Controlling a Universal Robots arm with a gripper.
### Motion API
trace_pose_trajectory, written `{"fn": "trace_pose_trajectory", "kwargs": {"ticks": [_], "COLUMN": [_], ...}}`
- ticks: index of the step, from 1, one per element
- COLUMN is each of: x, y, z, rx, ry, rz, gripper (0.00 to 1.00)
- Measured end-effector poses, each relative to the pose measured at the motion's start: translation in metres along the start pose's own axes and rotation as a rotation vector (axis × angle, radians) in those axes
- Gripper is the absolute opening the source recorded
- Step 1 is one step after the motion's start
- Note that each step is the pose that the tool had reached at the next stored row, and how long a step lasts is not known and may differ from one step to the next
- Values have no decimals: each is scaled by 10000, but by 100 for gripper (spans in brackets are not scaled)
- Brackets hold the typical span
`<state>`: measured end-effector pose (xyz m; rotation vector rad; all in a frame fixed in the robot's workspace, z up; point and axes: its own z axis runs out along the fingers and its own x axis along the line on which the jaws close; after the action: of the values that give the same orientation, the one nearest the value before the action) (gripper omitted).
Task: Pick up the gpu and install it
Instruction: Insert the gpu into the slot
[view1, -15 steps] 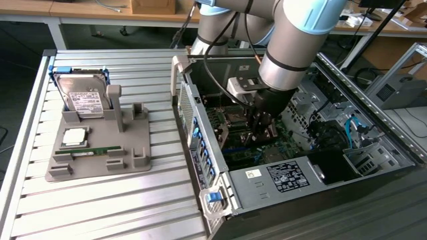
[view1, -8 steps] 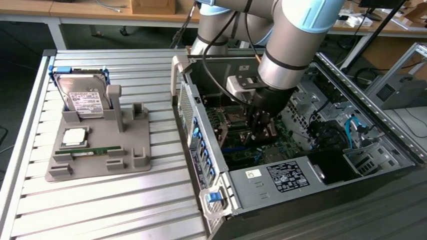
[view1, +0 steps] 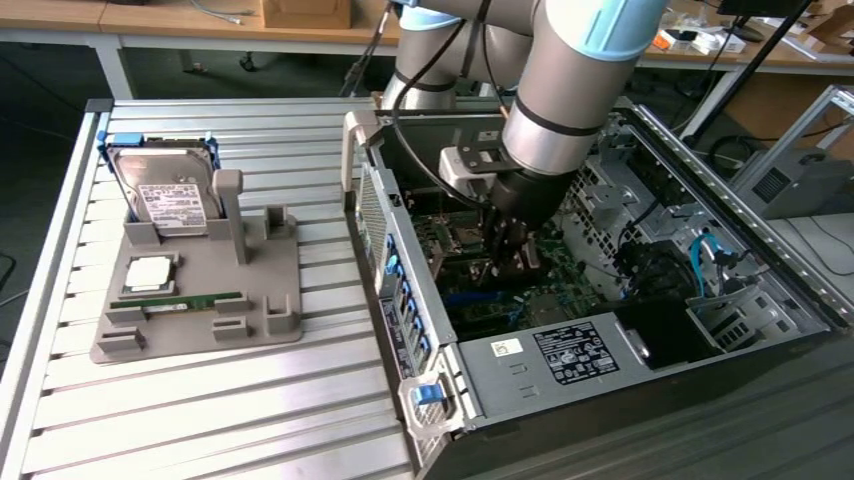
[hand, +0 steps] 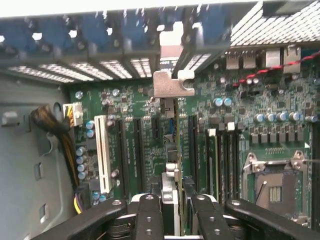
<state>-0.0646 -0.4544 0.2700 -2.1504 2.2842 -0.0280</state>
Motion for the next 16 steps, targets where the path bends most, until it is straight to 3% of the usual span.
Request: {"fn": "trace_pose_trajectory", "kwargs": {"ticks": [2, 7, 16], "x": [-11, -4, -3], "y": [27, 188, 206], "z": [8, 24, 31], "rx": [1, 1, 0], "ry": [-1, -1, 0], "rz": [11, 27, 38], "gripper": [27, 27, 27]}}
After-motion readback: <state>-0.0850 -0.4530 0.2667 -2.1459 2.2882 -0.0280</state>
